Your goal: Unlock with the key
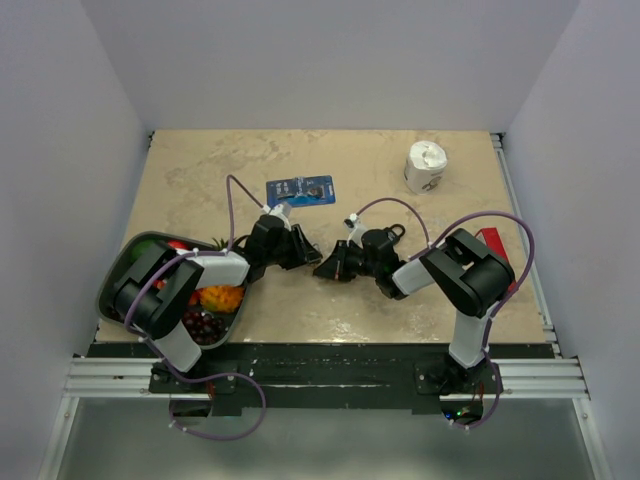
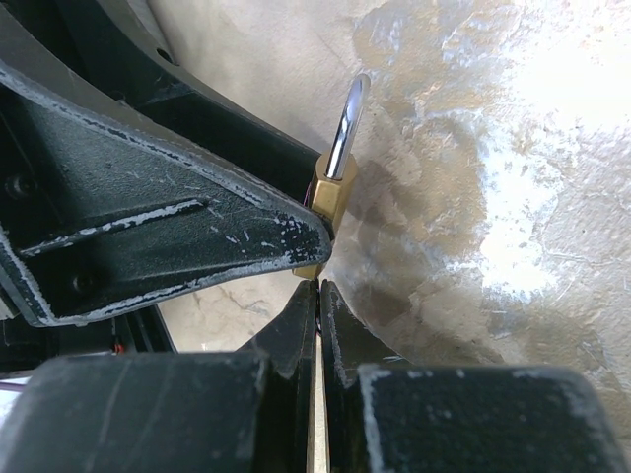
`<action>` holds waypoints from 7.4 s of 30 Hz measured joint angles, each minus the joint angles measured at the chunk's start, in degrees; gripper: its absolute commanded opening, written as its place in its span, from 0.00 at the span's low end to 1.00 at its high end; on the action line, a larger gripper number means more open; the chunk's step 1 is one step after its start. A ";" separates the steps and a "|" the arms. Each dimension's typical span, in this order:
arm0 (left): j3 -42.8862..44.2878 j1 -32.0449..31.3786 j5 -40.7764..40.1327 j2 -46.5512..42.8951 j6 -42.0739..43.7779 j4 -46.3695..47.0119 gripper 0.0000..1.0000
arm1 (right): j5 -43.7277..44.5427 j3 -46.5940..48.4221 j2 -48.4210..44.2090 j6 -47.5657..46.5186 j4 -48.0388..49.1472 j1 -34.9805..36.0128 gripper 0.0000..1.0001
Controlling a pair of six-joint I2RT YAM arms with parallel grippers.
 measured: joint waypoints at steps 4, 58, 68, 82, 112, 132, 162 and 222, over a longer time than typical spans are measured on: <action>-0.02 0.04 0.31 0.00 0.09 1.16 0.00 | -0.02 0.13 0.02 0.31 0.31 -0.24 0.00; -0.20 -4.22 -3.52 -0.76 1.68 8.85 0.00 | -4.24 -4.68 -3.63 -1.90 8.17 -6.08 0.00; -0.20 -5.84 -6.19 -0.96 1.70 9.35 0.00 | -4.44 -6.10 -3.63 -0.39 10.86 -6.86 0.00; -0.66 -7.50 -10.29 -2.25 2.10 9.64 0.00 | -4.72 -6.32 -3.63 1.44 12.74 -7.41 0.00; -1.31 -8.92 -8.61 -2.10 0.52 10.40 0.00 | -3.26 -11.45 -3.50 0.13 21.79 -8.55 0.00; -1.79 -8.85 -6.25 1.75 -1.55 9.92 0.00 | 11.74 -14.67 -3.21 -10.45 21.92 -0.61 0.00; -0.72 -7.23 -1.42 5.57 -3.76 12.17 0.00 | 21.00 -15.50 -8.37 -15.13 14.67 2.89 0.00; -1.75 -4.02 5.35 6.88 -6.62 13.14 0.00 | 25.97 -12.09 -15.54 -14.40 -3.28 6.82 0.29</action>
